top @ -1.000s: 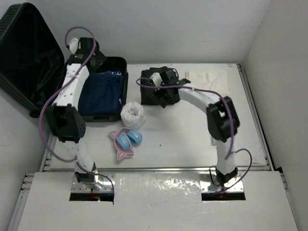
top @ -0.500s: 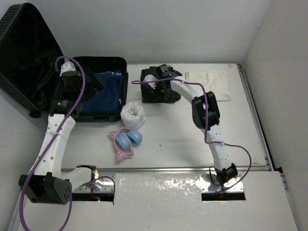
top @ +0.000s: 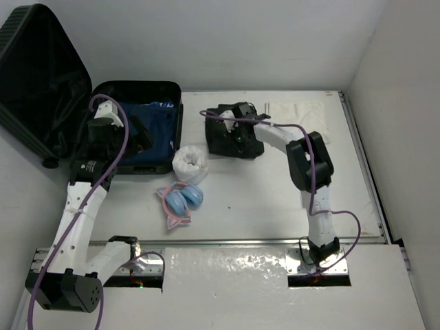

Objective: Pack the luggage

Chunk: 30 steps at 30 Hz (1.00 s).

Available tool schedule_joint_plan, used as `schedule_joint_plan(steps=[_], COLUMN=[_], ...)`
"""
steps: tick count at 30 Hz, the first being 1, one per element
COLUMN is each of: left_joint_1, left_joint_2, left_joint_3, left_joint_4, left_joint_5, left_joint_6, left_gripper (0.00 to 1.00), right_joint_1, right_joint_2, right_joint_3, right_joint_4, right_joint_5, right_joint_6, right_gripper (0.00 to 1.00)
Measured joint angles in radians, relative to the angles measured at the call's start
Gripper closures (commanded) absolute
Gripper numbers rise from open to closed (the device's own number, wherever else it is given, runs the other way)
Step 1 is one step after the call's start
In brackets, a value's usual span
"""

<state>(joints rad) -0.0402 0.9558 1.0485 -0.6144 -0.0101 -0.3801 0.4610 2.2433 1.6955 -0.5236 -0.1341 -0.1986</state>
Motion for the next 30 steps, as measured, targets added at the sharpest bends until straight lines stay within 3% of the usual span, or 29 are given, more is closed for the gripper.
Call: schedule_joint_plan(steps=[6, 11, 12, 14, 15, 17, 20, 24, 30], left_joint_1=[0.000, 0.000, 0.000, 0.000, 0.000, 0.000, 0.000, 0.000, 0.000], left_joint_2=[-0.001, -0.001, -0.002, -0.008, -0.010, -0.012, -0.013, -0.014, -0.018], left_joint_3=[-0.058, -0.098, -0.105, -0.123, -0.133, -0.149, -0.174, -0.199, -0.205], left_joint_4=[-0.004, 0.001, 0.004, 0.012, 0.016, 0.022, 0.038, 0.048, 0.058], left_joint_5=[0.005, -0.011, -0.019, -0.035, -0.043, -0.055, -0.066, -0.069, -0.067], left_joint_6=[0.018, 0.032, 0.035, 0.039, 0.040, 0.043, 0.045, 0.051, 0.058], left_gripper=[0.00, 0.00, 0.00, 0.00, 0.00, 0.00, 0.00, 0.00, 0.00], right_joint_1=[0.083, 0.215, 0.238, 0.283, 0.296, 0.307, 0.303, 0.294, 0.294], right_joint_2=[-0.266, -0.384, -0.407, -0.458, -0.478, -0.513, -0.574, -0.626, -0.583], right_joint_3=[-0.391, -0.581, -0.612, -0.675, -0.693, -0.705, -0.705, -0.672, -0.633], right_joint_4=[0.141, 0.245, 0.263, 0.302, 0.307, 0.303, 0.301, 0.255, 0.136], right_joint_5=[0.320, 0.407, 0.410, 0.396, 0.384, 0.376, 0.368, 0.318, 0.251], right_joint_6=[0.421, 0.651, 0.686, 0.743, 0.763, 0.769, 0.716, 0.546, 0.293], right_gripper=[1.00, 0.99, 0.93, 0.64, 0.57, 0.32, 0.19, 0.19, 0.21])
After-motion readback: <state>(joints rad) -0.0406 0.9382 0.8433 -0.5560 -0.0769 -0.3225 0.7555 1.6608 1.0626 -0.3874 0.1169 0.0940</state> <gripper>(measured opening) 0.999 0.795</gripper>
